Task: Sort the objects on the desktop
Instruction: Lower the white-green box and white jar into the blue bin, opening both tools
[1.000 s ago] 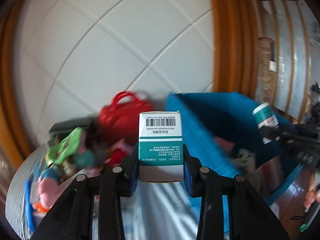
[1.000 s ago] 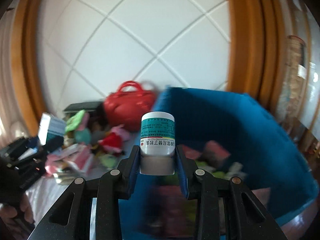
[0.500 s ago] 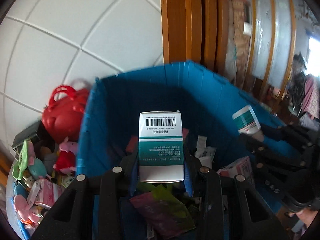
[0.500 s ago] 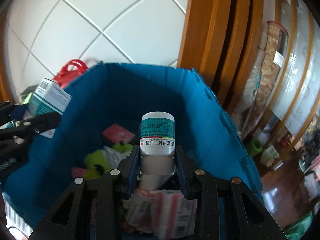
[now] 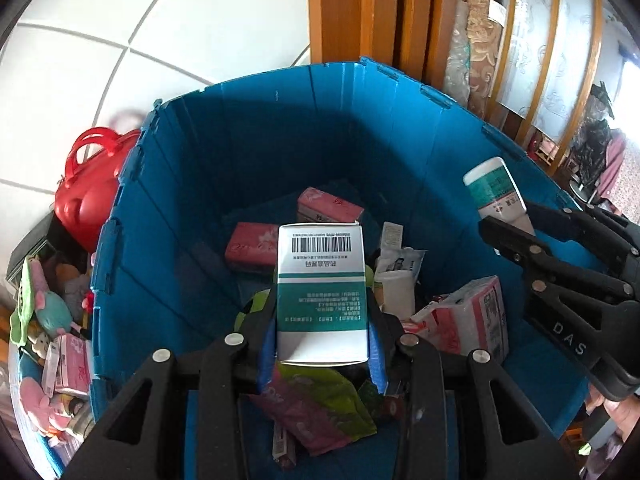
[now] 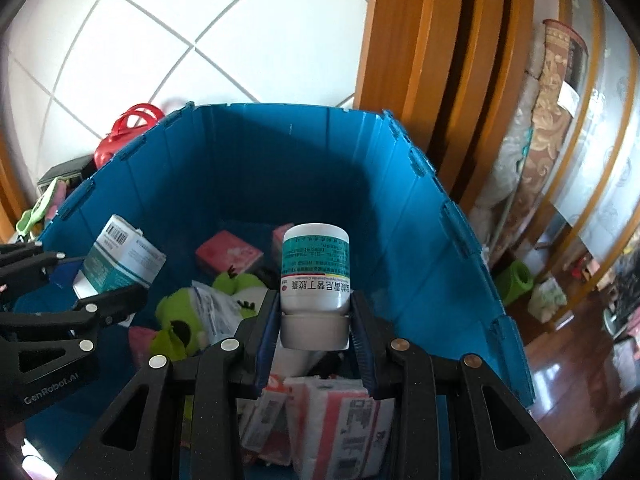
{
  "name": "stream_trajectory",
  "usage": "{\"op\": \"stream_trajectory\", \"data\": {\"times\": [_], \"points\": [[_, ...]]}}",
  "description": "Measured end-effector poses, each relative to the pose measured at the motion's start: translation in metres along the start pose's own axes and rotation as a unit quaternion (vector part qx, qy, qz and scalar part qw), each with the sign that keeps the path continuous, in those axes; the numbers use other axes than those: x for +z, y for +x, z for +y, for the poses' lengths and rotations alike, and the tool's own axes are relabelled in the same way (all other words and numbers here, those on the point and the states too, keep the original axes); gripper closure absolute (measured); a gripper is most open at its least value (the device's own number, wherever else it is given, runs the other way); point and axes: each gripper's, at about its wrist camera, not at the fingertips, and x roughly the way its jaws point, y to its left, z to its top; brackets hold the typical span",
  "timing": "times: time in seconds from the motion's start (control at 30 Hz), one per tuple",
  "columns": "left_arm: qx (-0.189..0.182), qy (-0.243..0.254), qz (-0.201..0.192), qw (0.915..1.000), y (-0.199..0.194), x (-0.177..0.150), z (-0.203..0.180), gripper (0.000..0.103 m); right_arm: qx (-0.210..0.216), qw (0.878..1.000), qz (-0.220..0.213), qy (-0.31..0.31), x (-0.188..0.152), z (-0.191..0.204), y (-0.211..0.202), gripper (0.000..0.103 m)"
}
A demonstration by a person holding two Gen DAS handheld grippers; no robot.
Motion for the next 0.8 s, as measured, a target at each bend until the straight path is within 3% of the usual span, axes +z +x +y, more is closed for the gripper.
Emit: {"op": "stream_trajectory", "data": {"times": [0.13, 0.2, 0.3, 0.4, 0.53, 0.8], "points": [[-0.002, 0.001, 0.008, 1.0000, 0.002, -0.001, 0.002, 0.063, 0.004, 1.000, 0.003, -0.001, 0.001, 0.002, -0.001, 0.069], [-0.001, 0.002, 0.004, 1.0000, -0.001, -0.002, 0.001, 0.053, 0.002, 1.000, 0.002, -0.001, 0.000, 0.002, -0.002, 0.068], [0.000, 0.005, -0.001, 1.0000, -0.002, -0.002, 0.000, 0.046, -0.003, 1.000, -0.001, 0.005, -0.001, 0.001, -0.003, 0.067], [-0.002, 0.002, 0.000, 1.0000, -0.002, -0.001, 0.001, 0.046, -0.002, 1.000, -0.002, 0.014, 0.000, -0.002, -0.004, 0.056], [0.001, 0.000, -0.004, 1.0000, -0.002, -0.001, 0.002, 0.046, -0.008, 1.000, -0.009, 0.022, 0.002, -0.003, -0.008, 0.019], [0.011, -0.009, -0.022, 0.9997, -0.008, -0.003, 0.005, 0.046, -0.025, 0.999, -0.026, 0.031, 0.001, -0.005, -0.013, 0.016]]}}
